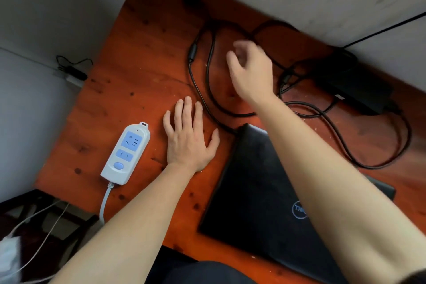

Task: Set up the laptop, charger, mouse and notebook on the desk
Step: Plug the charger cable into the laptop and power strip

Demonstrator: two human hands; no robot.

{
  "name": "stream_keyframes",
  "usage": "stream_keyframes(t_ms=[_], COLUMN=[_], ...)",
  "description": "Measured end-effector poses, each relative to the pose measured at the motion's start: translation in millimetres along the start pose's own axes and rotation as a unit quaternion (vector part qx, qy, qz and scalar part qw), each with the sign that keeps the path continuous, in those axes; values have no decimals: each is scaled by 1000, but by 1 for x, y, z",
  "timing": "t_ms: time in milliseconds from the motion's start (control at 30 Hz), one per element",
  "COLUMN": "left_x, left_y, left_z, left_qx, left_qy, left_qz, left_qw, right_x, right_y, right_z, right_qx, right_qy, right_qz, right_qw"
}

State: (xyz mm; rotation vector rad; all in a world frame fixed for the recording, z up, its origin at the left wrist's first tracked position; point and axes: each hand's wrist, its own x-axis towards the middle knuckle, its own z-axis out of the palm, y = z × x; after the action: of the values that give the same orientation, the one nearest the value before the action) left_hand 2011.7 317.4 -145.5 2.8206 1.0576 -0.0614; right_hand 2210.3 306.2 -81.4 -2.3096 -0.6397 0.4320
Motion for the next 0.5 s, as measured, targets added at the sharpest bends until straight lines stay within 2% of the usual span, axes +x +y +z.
stream_keyframes(t_ms=[133, 300, 367, 500], left_x=[0, 1, 0, -1], left_y=[-1, -2, -1, 1], left_z=[3, 5, 3, -1], left_qx=[2, 0, 1, -5], left_qy=[5, -1, -10, -29], left_qz=[4, 1, 1, 2], left_qw=[1000, 1000, 1000, 1000], right_x=[64, 75, 61, 19], right_y=[-21, -15, -17, -22], right_z=[19, 8, -8, -50], right_qx=[-37, -101, -44, 162], right_qy=[-81, -153, -167, -141], right_qz=[29, -1, 23, 93], right_qw=[996, 983, 985, 972])
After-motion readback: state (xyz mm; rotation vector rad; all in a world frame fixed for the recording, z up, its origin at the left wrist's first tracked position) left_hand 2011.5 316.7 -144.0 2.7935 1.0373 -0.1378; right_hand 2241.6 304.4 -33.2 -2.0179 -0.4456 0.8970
